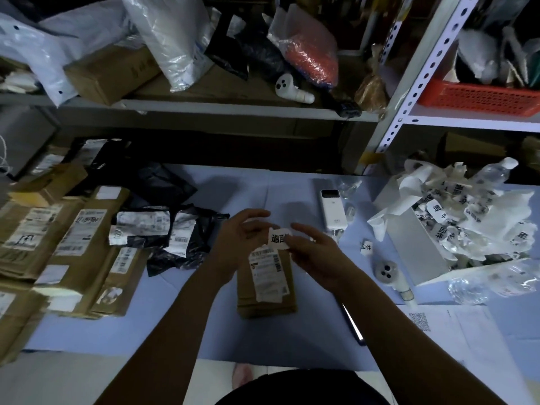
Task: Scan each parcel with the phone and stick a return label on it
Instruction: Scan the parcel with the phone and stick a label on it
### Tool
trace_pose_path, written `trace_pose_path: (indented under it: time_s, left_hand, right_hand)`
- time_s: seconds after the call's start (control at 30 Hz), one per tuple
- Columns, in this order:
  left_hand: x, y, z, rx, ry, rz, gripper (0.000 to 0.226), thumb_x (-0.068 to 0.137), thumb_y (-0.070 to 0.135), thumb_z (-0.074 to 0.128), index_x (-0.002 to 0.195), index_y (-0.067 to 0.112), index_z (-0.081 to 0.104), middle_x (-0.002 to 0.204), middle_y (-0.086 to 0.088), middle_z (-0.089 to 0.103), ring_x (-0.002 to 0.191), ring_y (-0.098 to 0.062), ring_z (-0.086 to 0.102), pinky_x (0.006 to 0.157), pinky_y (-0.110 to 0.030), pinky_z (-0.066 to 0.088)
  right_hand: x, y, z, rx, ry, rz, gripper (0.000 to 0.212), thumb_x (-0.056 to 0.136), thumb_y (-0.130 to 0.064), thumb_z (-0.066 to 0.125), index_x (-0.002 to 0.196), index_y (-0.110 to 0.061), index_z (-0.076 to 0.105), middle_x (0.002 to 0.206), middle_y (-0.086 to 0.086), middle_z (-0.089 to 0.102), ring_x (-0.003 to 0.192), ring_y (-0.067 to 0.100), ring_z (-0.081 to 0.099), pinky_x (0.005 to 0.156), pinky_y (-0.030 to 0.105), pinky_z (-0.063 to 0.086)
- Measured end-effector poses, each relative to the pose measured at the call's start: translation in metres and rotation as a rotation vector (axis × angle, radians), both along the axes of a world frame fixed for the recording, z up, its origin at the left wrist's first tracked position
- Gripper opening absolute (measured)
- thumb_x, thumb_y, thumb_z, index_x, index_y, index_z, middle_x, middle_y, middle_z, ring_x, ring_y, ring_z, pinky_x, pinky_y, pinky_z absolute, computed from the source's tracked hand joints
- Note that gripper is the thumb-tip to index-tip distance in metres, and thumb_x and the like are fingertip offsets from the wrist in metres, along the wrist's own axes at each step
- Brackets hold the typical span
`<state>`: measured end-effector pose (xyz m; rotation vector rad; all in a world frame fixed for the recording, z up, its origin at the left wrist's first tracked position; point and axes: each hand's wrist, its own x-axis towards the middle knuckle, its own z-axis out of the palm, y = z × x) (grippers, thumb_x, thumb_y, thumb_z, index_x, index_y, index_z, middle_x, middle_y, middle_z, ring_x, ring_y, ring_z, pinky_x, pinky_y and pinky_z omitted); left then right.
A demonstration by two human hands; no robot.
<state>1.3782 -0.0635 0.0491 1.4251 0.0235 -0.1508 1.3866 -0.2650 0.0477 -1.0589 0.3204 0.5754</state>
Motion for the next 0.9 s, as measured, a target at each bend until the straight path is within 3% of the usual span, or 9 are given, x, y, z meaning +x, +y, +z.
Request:
trace_pose_path:
  time_s: [0.17, 0.3, 0.47, 0.53, 0.6, 0.63, 0.73, 0.8, 0.9]
  left_hand:
    - [-0.007, 0.023, -0.003, 0.136, 0.081, 0.059, 0.018, 0.099, 0.005, 0.057, 0.113, 0.008, 0.069, 0.091, -0.008, 0.077, 0.078, -0.016, 0.073, 0.060, -0.016, 0.050]
    - [-0.019, 0.019, -0.014, 0.376, 0.011, 0.073, 0.013, 0.088, 0.016, 0.077, 0.101, 0.012, 0.076, 0.087, -0.001, 0.076, 0.080, -0.013, 0.073, 0.067, -0.017, 0.055]
    - [-0.032, 0.017, -0.040, 0.604, -0.016, 0.124, 0.008, 0.085, 0.014, 0.078, 0.091, 0.018, 0.074, 0.081, 0.003, 0.075, 0.073, -0.006, 0.071, 0.062, -0.019, 0.055]
    - [-0.042, 0.015, -0.058, 0.750, -0.047, 0.090, 0.008, 0.086, 0.016, 0.074, 0.091, 0.020, 0.070, 0.086, 0.002, 0.073, 0.078, -0.010, 0.070, 0.068, -0.024, 0.057]
    - [-0.054, 0.012, -0.078, 0.878, -0.104, 0.043, 0.008, 0.089, 0.017, 0.070, 0.096, 0.017, 0.067, 0.094, -0.002, 0.071, 0.086, -0.016, 0.067, 0.072, -0.025, 0.054]
    - [-0.060, 0.011, -0.087, 0.927, -0.152, 0.029, 0.008, 0.090, 0.016, 0.069, 0.097, 0.015, 0.066, 0.097, -0.005, 0.069, 0.088, -0.019, 0.065, 0.072, -0.024, 0.051]
    - [-0.074, 0.009, -0.109, 1.076, -0.327, -0.034, 0.007, 0.087, 0.008, 0.071, 0.091, 0.010, 0.066, 0.095, -0.011, 0.065, 0.090, -0.029, 0.064, 0.069, -0.032, 0.048]
    - [-0.078, 0.009, -0.117, 1.159, -0.411, -0.043, 0.009, 0.085, 0.008, 0.072, 0.093, 0.008, 0.067, 0.095, -0.012, 0.064, 0.092, -0.033, 0.062, 0.066, -0.039, 0.048]
    - [-0.081, 0.013, -0.122, 1.165, -0.359, 0.012, 0.015, 0.089, 0.020, 0.070, 0.102, 0.014, 0.064, 0.099, -0.011, 0.059, 0.091, -0.030, 0.059, 0.066, -0.039, 0.049]
  right_hand:
    - [-0.008, 0.011, -0.003, -0.207, -0.183, -0.046, 0.036, 0.086, -0.002, 0.074, 0.118, -0.010, 0.061, 0.096, 0.012, 0.078, 0.085, 0.021, 0.077, 0.068, 0.022, 0.059]
    - [-0.020, 0.024, -0.010, -0.350, -0.232, -0.018, 0.032, 0.084, -0.004, 0.078, 0.112, -0.012, 0.064, 0.094, 0.011, 0.077, 0.090, 0.026, 0.076, 0.073, 0.031, 0.061]
    - [-0.042, 0.036, -0.028, -0.653, -0.279, 0.029, 0.025, 0.082, -0.007, 0.081, 0.101, -0.015, 0.068, 0.089, 0.003, 0.078, 0.083, 0.018, 0.076, 0.072, 0.035, 0.063]
    - [-0.053, 0.044, -0.043, -0.878, -0.333, 0.074, 0.018, 0.084, -0.011, 0.080, 0.099, -0.015, 0.072, 0.090, 0.000, 0.077, 0.081, 0.014, 0.075, 0.071, 0.023, 0.060]
    - [-0.064, 0.052, -0.055, -1.145, -0.408, 0.135, 0.015, 0.086, -0.016, 0.076, 0.101, -0.017, 0.077, 0.093, -0.002, 0.078, 0.079, 0.009, 0.071, 0.065, 0.003, 0.045]
    - [-0.069, 0.056, -0.060, -1.213, -0.431, 0.162, 0.016, 0.088, -0.016, 0.073, 0.104, -0.017, 0.078, 0.096, 0.000, 0.078, 0.081, 0.010, 0.071, 0.064, 0.000, 0.041]
    - [-0.082, 0.062, -0.072, -1.320, -0.466, 0.256, 0.019, 0.093, -0.019, 0.068, 0.108, -0.015, 0.078, 0.112, 0.003, 0.074, 0.097, 0.018, 0.069, 0.071, 0.009, 0.041]
    - [-0.088, 0.061, -0.077, -1.381, -0.455, 0.262, 0.021, 0.093, -0.025, 0.069, 0.111, -0.017, 0.077, 0.117, 0.003, 0.065, 0.102, 0.021, 0.065, 0.068, 0.008, 0.037]
    - [-0.092, 0.054, -0.083, -1.451, -0.427, 0.283, 0.024, 0.093, -0.032, 0.069, 0.115, -0.024, 0.076, 0.112, 0.002, 0.060, 0.098, 0.023, 0.064, 0.074, 0.022, 0.049]
